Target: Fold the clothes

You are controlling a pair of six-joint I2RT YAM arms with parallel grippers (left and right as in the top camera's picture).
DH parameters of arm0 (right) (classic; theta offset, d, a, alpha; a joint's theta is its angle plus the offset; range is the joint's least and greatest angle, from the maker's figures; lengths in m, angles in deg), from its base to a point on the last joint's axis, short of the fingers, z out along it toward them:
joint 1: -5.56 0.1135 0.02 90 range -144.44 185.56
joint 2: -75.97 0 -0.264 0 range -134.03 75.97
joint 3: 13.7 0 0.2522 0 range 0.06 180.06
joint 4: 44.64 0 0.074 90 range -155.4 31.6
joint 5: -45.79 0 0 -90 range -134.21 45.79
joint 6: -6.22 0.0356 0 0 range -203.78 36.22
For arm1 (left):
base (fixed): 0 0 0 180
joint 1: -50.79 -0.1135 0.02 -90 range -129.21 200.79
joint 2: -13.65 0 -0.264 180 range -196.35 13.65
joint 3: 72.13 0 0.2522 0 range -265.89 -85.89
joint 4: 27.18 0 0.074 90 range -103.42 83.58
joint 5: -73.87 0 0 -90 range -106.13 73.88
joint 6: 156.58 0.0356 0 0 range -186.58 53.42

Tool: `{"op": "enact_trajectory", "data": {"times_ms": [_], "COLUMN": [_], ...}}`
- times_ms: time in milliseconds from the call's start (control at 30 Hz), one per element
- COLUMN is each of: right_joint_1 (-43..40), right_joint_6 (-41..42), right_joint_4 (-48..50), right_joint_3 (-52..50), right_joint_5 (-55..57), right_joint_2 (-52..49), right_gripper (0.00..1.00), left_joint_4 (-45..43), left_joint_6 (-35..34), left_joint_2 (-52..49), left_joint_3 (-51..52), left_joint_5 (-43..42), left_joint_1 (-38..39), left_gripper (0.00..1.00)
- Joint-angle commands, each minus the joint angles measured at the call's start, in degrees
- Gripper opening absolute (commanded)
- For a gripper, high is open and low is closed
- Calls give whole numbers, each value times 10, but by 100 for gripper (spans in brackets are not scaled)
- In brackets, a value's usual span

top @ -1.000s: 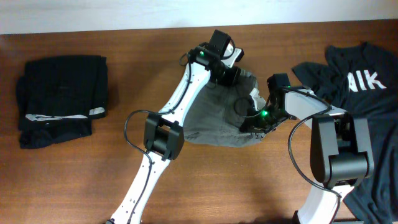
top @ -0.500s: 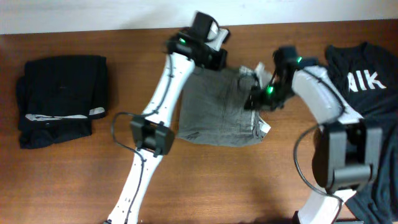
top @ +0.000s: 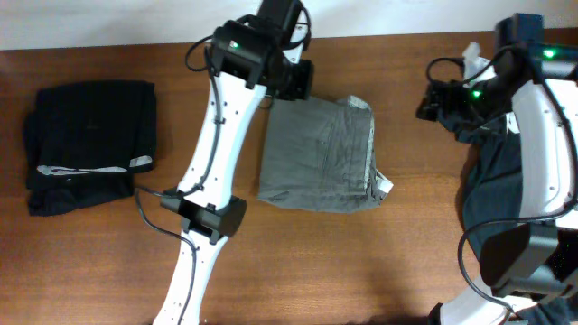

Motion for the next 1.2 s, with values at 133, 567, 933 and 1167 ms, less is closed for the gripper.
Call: {"op": "enact_trajectory", "data": {"times_ms": [133,567,933,1167], "right_joint_1": [-20,-20,-20,-20], "right_joint_6": [-1,-1,-1,-1], "right_joint_4": [-2,-2,-2,-2], "right_joint_3": [0,0,0,0], "right_joint_5": [16,16,16,16], "right_joint_2": [-2,-2,-2,-2], "right_gripper": [99,99,99,99], "left_joint_4": [2,2,0,-156], "left_joint_6": [-42,-54,-120,-120], "left_joint_2": [5,99,288,286], "left_joint_3": [48,119,466,650], "left_joint_5": [-4,108,159,157], "left_joint_1": [53,146,145,143], "left_gripper": [1,1,1,1]}}
